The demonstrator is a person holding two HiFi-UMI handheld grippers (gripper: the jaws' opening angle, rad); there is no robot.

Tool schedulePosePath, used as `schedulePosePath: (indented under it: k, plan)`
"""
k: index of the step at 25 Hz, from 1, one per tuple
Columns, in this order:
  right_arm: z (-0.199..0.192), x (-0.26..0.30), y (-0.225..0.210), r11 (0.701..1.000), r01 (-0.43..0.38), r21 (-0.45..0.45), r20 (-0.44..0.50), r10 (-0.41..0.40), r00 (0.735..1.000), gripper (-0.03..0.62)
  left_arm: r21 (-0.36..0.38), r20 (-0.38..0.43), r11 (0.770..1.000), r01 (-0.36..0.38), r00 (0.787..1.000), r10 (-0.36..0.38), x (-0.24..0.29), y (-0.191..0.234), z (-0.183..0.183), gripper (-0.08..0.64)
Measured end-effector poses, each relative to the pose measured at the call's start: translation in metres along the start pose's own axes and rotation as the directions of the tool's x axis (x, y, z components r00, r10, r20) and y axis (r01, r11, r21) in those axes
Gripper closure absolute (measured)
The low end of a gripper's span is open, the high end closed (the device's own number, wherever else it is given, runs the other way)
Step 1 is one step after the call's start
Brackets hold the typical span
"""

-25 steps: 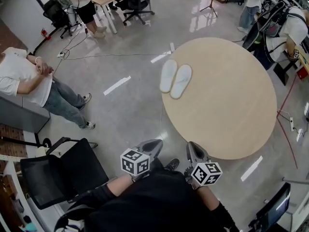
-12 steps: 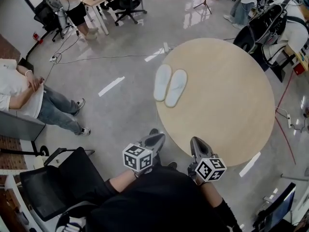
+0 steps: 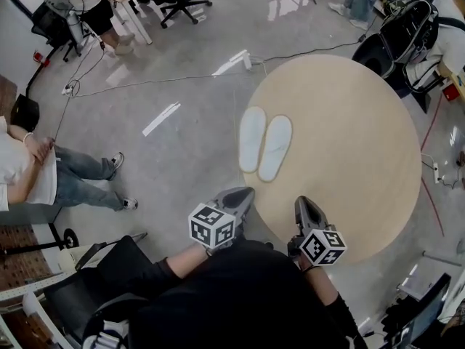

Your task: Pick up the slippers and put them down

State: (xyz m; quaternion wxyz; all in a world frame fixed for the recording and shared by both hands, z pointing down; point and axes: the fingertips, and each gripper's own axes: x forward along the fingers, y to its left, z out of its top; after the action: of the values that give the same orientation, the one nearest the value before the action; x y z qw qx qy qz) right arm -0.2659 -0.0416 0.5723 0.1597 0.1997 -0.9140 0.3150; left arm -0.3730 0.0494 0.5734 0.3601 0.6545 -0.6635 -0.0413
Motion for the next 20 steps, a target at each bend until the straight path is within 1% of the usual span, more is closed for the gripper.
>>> schedulePosePath:
  k: [4, 8, 10, 13, 16, 20]
  plan:
    - [-0.002, 0.045, 0.024, 1.000, 0.017, 0.018, -0.029, -0.017, 0.999, 0.574, -0.011, -0.026, 0.999, 0.033, 0.999, -0.033, -0.003, 0.041, 0.021, 0.535]
    - [0.005, 0.094, 0.040, 0.999, 0.028, 0.015, -0.059, -0.027, 0.998, 0.574, -0.034, -0.042, 0.999, 0.042, 0.998, -0.044, 0.005, 0.087, 0.046, 0.535]
    - [0.001, 0.105, 0.048, 0.999, 0.046, 0.008, -0.066, -0.045, 0.997, 0.574, -0.042, -0.053, 0.998, 0.051, 0.997, -0.054, 0.003, 0.101, 0.049, 0.535]
    - [-0.013, 0.103, 0.055, 0.996, 0.083, 0.015, -0.068, -0.082, 0.994, 0.574, -0.047, -0.067, 0.997, 0.057, 0.996, -0.060, -0.005, 0.110, 0.043, 0.535]
    - [-0.009, 0.114, 0.039, 0.994, 0.110, 0.016, -0.079, -0.108, 0.991, 0.572, -0.049, -0.069, 0.998, 0.036, 0.997, -0.039, 0.015, 0.119, 0.050, 0.535]
    - [0.013, 0.169, -0.001, 0.996, 0.086, 0.013, -0.106, -0.084, 0.991, 0.572, -0.060, -0.088, 0.998, 0.007, 0.996, -0.013, 0.080, 0.142, 0.074, 0.535]
